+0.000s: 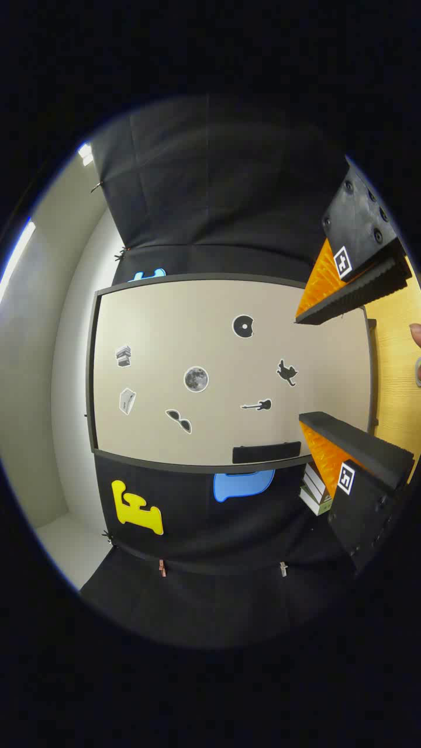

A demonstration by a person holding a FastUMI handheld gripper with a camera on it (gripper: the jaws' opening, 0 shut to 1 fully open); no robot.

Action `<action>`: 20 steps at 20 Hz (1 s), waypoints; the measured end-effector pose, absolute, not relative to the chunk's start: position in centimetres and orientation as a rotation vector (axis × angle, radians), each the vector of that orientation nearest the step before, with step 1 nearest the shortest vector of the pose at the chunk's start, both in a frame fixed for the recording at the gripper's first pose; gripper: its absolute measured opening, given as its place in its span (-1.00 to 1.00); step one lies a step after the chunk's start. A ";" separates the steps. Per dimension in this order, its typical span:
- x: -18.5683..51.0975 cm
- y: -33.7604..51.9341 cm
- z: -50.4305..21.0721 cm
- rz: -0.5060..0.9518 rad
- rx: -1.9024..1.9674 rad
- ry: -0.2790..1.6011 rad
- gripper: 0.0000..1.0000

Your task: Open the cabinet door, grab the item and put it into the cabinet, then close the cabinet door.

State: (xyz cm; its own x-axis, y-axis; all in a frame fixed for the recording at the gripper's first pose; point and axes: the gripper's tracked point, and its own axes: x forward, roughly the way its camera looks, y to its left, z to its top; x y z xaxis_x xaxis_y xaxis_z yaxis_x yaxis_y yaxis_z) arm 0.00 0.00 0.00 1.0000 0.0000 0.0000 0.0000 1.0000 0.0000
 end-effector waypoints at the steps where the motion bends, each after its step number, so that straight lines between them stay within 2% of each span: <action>1: -0.1 0.1 0.1 0.000 -0.001 -0.001 0.95; 20: -0.4 1.4 0.2 0.007 -0.006 0.000 0.95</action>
State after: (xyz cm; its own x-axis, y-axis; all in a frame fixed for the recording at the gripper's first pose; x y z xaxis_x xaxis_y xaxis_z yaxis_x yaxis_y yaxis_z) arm -0.45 1.44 0.23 1.0000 0.0072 0.0002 -0.0072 1.0000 -0.0064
